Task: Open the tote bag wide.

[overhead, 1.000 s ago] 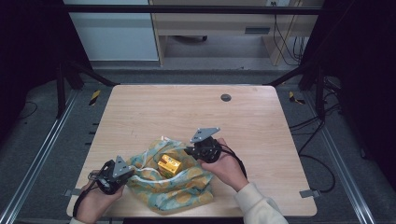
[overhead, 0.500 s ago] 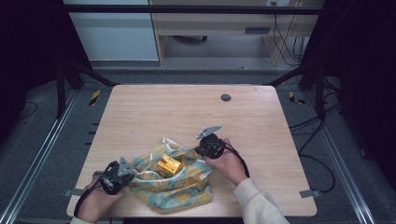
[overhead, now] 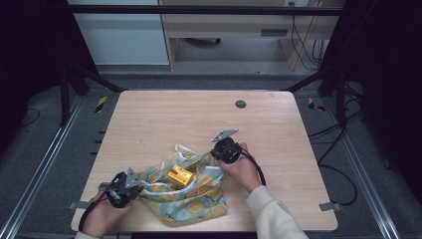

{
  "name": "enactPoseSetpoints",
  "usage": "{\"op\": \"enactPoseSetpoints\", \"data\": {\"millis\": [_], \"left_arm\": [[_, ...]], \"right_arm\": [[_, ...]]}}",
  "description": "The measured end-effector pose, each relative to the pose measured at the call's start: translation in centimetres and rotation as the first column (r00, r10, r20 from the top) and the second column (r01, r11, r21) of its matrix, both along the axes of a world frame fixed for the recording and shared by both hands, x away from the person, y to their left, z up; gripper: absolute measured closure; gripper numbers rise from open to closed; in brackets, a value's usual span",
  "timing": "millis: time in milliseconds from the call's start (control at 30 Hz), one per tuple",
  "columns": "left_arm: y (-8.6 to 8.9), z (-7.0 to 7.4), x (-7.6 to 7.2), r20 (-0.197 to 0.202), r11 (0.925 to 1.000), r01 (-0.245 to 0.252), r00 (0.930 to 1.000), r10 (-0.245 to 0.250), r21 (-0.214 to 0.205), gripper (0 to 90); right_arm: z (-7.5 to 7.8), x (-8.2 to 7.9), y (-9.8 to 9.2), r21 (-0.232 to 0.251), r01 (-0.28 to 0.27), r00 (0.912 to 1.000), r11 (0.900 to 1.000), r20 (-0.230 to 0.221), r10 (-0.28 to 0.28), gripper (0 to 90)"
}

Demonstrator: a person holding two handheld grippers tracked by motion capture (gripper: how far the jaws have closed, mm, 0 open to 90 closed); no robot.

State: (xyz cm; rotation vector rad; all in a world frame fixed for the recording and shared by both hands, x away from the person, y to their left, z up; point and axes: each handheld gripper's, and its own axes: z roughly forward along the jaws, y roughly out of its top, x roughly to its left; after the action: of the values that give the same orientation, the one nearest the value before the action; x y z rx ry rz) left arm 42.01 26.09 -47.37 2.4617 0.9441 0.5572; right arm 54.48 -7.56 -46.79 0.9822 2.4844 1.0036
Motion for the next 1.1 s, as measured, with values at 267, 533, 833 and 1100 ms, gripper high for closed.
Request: {"op": "enactPoseSetpoints", "data": {"millis": [267,533,833,1100], "left_arm": [[0.0,0.1,-0.1,0.000,0.9999,0.004,1.0000,-0.004,-0.009,90.0],[0.0,0.2,-0.2,-0.001,0.9999,0.000,1.0000,0.000,-0.013,90.0],[0.1,0.8,-0.4,0.084,0.9983,-0.014,0.9963,0.019,-0.056,69.8],[-0.1,2.1,-0.8,0.167,0.9898,-0.009,0.9855,0.033,-0.142,48.4]], "right_arm": [[0.5,0.8,-0.2,0.000,0.045,0.9982,0.9990,0.039,-0.045,90.0],[0.2,1.1,-0.2,-0.032,0.060,0.9966,0.9977,0.059,-0.058,90.0],[2.0,-0.2,-0.9,0.027,0.035,0.9960,0.9990,0.081,-0.037,59.7],[4.4,-2.0,-1.3,0.079,0.016,0.9932,0.9968,0.114,-0.025,41.7]]}}
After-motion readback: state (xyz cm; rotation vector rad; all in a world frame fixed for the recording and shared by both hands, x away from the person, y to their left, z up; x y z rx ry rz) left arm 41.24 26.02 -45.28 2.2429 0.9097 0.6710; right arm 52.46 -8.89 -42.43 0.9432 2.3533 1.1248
